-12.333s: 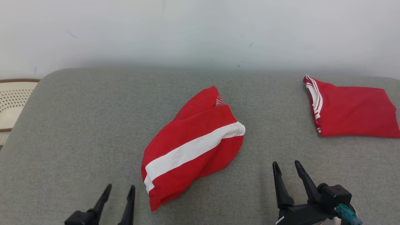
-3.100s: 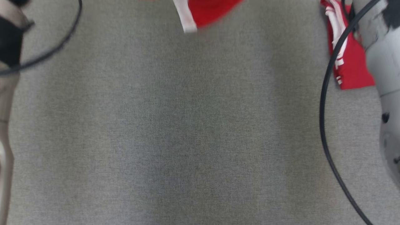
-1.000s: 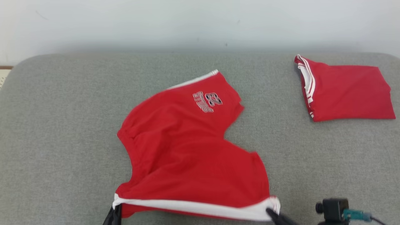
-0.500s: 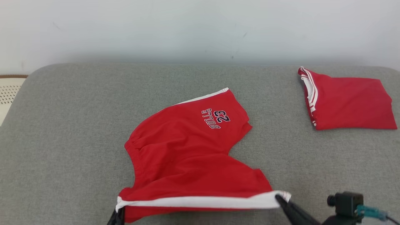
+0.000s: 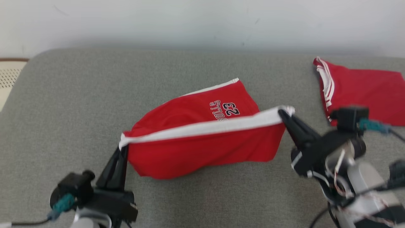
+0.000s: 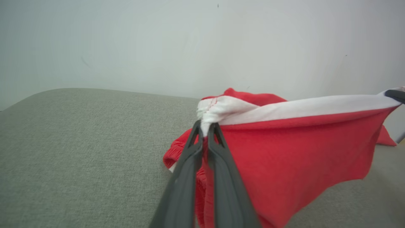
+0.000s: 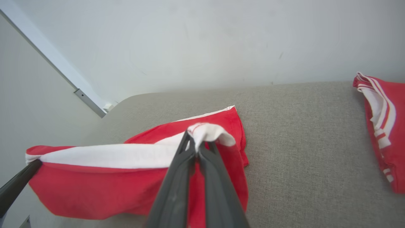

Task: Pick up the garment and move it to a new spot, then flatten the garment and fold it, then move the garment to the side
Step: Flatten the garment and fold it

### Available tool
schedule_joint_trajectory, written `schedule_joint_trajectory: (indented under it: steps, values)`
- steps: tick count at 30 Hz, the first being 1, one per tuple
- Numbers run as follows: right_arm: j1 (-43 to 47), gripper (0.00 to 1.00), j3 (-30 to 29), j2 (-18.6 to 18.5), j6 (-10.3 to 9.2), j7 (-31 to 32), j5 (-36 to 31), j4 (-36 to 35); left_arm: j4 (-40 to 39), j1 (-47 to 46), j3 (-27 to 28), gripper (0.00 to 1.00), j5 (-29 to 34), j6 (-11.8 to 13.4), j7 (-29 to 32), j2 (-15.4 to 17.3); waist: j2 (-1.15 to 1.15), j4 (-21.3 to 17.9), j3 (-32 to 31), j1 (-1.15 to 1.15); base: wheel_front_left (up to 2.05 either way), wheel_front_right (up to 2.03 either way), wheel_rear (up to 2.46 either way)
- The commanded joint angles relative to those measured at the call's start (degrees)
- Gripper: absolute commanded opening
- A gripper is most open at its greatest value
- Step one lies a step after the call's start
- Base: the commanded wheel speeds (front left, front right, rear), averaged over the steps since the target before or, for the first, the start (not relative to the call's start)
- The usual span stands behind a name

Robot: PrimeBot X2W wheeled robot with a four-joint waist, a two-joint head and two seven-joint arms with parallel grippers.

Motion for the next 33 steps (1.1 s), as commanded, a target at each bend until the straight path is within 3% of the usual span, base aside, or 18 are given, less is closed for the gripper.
schedule_joint_trajectory:
  steps: [1, 6, 18, 33]
  values:
    - [-0.3, 0.0, 0.0, 0.2, -0.05, -0.1, 0.1, 0.1, 0.2, -0.4, 0.3, 0.0, -0.2, 0.1, 0.0, 0.3, 0.0, 0.5, 2.1, -0.01, 0.0, 0.0, 0.0]
    - [-15.5, 0.0, 2.0, 1.9, -0.05, -0.9, 0.6, 13.8, 6.8, -9.2, 0.0, 0.0, -0.3, -1.9, 0.0, -0.1, 0.0, 1.2, 6.9, -0.01, 0.0, 0.0, 0.0]
    - [-38.5, 0.0, 6.6, 5.4, -0.05, -6.1, -0.6, 38.0, 18.6, -24.4, 0.0, 0.0, 0.0, -3.9, -1.3, -2.6, 0.0, 3.9, 15.8, -0.01, 0.0, 0.0, 0.0]
    - [-48.8, 0.0, 12.1, 8.6, -0.05, -11.6, -0.2, 54.6, 27.9, -31.5, 0.1, 0.0, 1.0, -6.9, -2.1, -4.3, 0.0, 5.0, 19.1, -0.01, 0.0, 0.0, 0.0]
